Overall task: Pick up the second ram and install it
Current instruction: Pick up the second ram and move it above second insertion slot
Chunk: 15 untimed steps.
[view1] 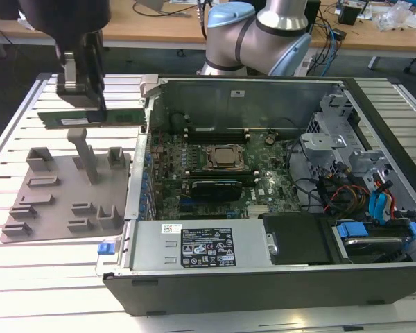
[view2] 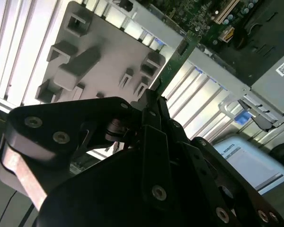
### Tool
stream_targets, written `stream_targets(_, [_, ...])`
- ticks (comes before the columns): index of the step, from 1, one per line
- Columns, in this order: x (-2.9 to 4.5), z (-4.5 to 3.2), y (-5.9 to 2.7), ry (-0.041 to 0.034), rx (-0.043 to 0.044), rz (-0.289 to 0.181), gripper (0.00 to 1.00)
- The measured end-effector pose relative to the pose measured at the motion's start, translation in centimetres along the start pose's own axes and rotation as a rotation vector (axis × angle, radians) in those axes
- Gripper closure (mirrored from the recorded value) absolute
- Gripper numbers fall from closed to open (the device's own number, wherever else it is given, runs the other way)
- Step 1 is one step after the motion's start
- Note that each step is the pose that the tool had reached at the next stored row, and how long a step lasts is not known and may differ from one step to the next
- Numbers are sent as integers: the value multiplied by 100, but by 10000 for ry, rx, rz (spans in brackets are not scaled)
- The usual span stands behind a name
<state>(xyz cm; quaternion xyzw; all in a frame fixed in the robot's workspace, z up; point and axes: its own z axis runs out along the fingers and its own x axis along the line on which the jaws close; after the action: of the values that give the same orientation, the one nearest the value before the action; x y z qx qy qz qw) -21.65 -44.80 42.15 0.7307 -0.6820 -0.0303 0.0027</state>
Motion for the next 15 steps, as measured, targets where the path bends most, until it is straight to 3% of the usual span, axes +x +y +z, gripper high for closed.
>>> stream_targets(6, [15,-10,-217,-1,-5,-1,86])
stream_targets(15, [48,-34,-718,-2,-27,1,86])
